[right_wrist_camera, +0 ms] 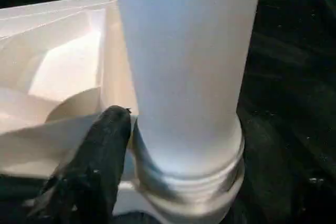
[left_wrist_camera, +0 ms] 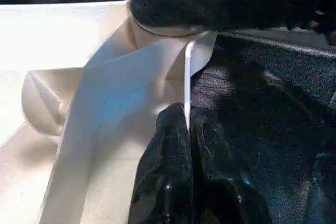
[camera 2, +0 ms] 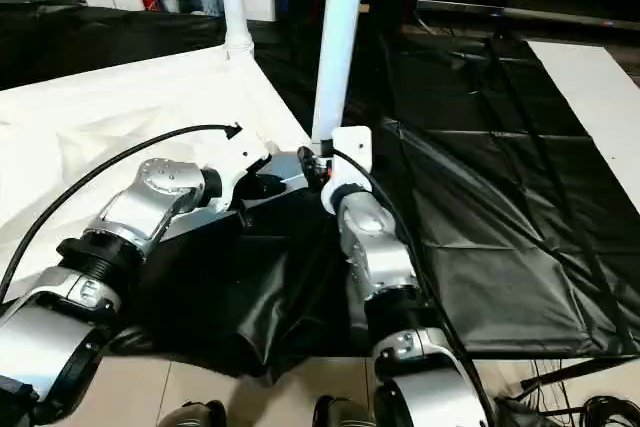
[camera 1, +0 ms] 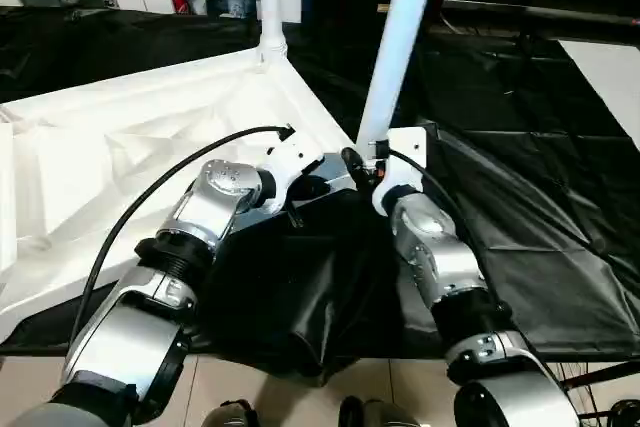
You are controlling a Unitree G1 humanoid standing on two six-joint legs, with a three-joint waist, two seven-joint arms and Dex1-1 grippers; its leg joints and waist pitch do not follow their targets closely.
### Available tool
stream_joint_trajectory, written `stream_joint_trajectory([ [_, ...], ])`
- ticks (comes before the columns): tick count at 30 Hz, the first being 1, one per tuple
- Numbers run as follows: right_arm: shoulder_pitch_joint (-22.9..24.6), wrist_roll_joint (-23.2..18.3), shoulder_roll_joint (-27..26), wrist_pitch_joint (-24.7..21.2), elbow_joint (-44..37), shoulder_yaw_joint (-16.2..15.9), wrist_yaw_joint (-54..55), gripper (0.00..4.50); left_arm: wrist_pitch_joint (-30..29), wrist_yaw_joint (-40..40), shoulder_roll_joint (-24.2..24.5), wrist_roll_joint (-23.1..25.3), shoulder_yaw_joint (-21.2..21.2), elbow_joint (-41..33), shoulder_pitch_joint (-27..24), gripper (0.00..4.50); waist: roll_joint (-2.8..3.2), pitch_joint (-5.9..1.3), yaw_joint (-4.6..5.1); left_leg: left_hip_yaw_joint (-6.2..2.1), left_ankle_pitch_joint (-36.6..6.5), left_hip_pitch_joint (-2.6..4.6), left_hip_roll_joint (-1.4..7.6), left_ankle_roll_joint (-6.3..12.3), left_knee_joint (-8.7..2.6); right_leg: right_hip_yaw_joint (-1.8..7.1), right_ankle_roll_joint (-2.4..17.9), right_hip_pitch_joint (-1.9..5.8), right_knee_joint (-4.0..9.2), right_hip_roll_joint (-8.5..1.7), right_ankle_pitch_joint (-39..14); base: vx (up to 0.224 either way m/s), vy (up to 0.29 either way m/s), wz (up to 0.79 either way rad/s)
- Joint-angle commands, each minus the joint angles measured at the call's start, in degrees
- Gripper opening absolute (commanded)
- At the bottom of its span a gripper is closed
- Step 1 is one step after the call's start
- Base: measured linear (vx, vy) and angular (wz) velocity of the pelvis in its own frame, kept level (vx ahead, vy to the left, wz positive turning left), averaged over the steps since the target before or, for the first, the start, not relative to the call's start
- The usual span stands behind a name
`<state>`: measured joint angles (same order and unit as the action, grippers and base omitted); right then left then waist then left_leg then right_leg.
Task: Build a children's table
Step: Rotate leg to tighten
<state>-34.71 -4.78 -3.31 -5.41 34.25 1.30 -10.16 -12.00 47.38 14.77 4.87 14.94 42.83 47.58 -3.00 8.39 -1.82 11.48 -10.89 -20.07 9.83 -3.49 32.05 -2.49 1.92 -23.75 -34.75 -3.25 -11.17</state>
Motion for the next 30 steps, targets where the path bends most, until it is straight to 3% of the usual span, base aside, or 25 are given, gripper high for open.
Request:
stream_joint_trajectory([
  [1, 1.7, -0.9, -0.6, -1.9, 1.7, -3.4, -3.5, 3.60, -0.3, -0.3, -0.5, 2.1, 1.8, 2.7, -2.0, 0.00, 0.16, -2.29, 0.08, -2.08, -14.2, 0.18, 3.46, 2.19, -4.36, 3.80, 7.4, 1.66, 6.14, -5.64, -24.7, 0.000, 0.000, 0.00],
  [5, 3.4, -1.2, 5.8, -3.6, -4.0, -5.9, -15.4, 3.75, -1.0, 3.7, 1.2, 0.9, 1.7, 0.3, -3.3, 0.00, 0.02, -2.44, -0.15, -1.98, -11.8, -0.09, 3.51, 3.54, -4.15, 3.75, 7.8, 2.15, 5.85, -5.55, -21.8, 0.000, 0.000, 0.00],
  [6, 4.2, -2.1, 7.6, -4.0, -6.1, -6.4, -19.3, 3.75, -1.2, 4.9, 1.7, 0.4, 1.5, -0.4, -3.6, 0.00, 0.11, -2.56, -0.08, -1.88, -10.6, -0.22, 3.50, 4.18, -3.98, 3.73, 8.6, 2.18, 5.60, -5.50, -19.4, 0.000, 0.000, 0.00],
  [8, 5.2, -4.6, 10.1, -6.0, -9.2, -6.1, -24.3, 3.75, -1.3, 6.8, 2.7, -0.2, 1.5, -1.5, -4.2, 0.00, -0.06, -2.71, -0.05, -1.98, -7.7, -0.80, 3.39, 5.35, -3.91, 3.50, 9.9, 3.00, 5.17, -5.47, -15.5, 0.000, 0.000, 0.00],
  [9, 5.5, -5.4, 11.4, -6.4, -10.2, -6.0, -26.6, 3.75, -1.2, 7.9, 3.2, -0.5, 1.6, -2.0, -4.4, 0.00, 0.07, -2.89, -0.09, -1.83, -7.0, -0.60, 3.50, 5.68, -3.64, 3.56, 10.4, 2.74, 5.00, -5.52, -14.1, 0.000, 0.000, 0.00],
  [11, 6.2, -6.4, 14.6, -6.0, -12.0, -6.7, -32.4, 3.75, -0.8, 11.4, 4.7, -1.3, 2.2, -3.5, -5.1, 0.00, 0.19, -3.12, -0.07, -1.73, -4.6, -0.84, 3.38, 6.95, -3.29, 3.52, 12.4, 3.18, 4.38, -5.39, -7.9, 0.025, 0.001, -0.01],
  [13, 6.6, -7.1, 16.3, -5.7, -12.9, -7.1, -35.6, 3.75, 0.0, 14.6, 5.7, -2.1, 2.7, -4.9, -6.0, 0.00, 0.43, -3.39, 0.16, -1.47, -0.9, -0.72, 3.34, 8.87, -2.81, 3.46, 15.1, 3.19, 3.35, -5.14, 1.4, 0.052, 0.004, -0.02],
  [15, 6.8, -8.2, 18.4, -5.4, -13.8, -7.3, -39.7, 3.75, 0.7, 21.4, 7.7, -4.3, 3.5, -8.9, -8.0, 0.00, 0.23, -3.67, 0.16, -1.49, 0.9, -0.84, 3.30, 9.97, -2.57, 3.46, 16.5, 3.75, 2.72, -5.29, 6.1, 0.000, 0.000, 0.00],
  [18, 6.9, -8.9, 20.3, -5.1, -14.8, -7.7, -44.1, 3.75, 0.5, 29.2, 11.2, -5.9, 5.5, -14.1, -10.4, 0.00, 0.57, -3.95, 0.24, -1.22, 4.4, -0.53, 3.50, 12.28, -2.11, 3.50, 18.4, 3.29, 1.69, -4.91, 13.8, 0.000, 0.000, 0.00],
  [19, 6.9, -9.1, 20.9, -5.2, -15.3, -7.9, -45.4, 3.75, 0.1, 30.6, 12.0, -6.2, 5.9, -15.4, -10.9, 0.00, 0.49, -3.91, 0.31, -1.10, 4.3, -0.65, 3.46, 12.73, -2.06, 3.37, 18.8, 3.26, 1.59, -4.73, 14.6, 0.000, 0.000, 0.00],
  [21, 7.1, -9.3, 22.1, -5.1, -16.1, -8.9, -48.0, 3.75, -1.0, 32.6, 13.5, -7.1, 6.2, -17.9, -11.8, 0.00, 0.78, -3.54, -0.10, -0.98, 2.5, -0.06, 3.88, 12.52, -2.21, 3.27, 19.2, 2.62, 1.96, -4.83, 11.3, 0.000, 0.000, 0.00],
  [25, 7.4, -8.9, 23.3, -3.5, -16.6, -10.4, -51.3, 3.75, -1.2, 33.6, 15.0, -7.4, 6.4, -20.2, -12.6, 0.00, 0.76, -3.54, -0.39, -1.10, -0.5, -0.19, 4.08, 9.84, -2.43, 3.23, 18.7, 2.86, 2.28, -5.12, 4.8, 0.000, 0.000, 0.00],
  [30, 8.2, -8.3, 24.3, -2.7, -17.1, -12.1, -54.7, 3.75, -1.6, 34.2, 15.6, -7.3, 6.1, -21.4, -13.2, 0.00, 0.60, -3.68, -0.40, -1.17, -1.2, -0.38, 3.75, 8.56, -2.34, 3.45, 17.4, 3.11, 2.49, -5.25, 2.6, 0.000, 0.000, 0.00],
])
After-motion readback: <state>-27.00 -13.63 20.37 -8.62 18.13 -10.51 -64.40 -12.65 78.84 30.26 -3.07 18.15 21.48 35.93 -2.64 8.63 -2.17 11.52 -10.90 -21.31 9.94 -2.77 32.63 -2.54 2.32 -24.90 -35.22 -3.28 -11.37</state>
